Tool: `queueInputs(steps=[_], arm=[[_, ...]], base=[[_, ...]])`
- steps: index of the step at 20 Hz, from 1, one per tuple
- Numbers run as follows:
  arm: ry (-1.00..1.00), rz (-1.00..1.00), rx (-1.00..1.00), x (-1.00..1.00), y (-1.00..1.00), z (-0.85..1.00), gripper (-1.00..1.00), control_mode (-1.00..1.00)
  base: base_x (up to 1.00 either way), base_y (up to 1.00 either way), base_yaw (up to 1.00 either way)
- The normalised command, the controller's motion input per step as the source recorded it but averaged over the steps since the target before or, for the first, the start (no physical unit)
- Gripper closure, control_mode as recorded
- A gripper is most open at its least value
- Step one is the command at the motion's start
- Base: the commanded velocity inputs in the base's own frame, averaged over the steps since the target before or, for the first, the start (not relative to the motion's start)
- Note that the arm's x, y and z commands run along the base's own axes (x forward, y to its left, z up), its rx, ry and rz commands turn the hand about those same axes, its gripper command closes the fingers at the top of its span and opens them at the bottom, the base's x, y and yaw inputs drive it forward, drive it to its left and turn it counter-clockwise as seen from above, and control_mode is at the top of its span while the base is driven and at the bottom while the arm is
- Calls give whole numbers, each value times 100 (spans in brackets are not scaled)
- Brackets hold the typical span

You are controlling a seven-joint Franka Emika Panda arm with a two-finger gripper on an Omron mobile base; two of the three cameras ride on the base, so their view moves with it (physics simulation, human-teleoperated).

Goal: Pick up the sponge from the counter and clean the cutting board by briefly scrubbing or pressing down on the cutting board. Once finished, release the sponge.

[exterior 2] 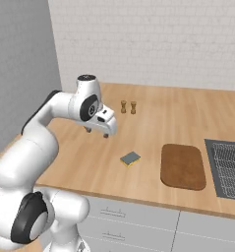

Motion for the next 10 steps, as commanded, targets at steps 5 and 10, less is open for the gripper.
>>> queueInputs(steps=[5, 10], arm=[[16, -29, 2, 40, -76, -47, -100, -100], [7, -11, 2, 47, -41, -42, -100, -100]], base=[[0, 0, 0], [0, 0, 0]])
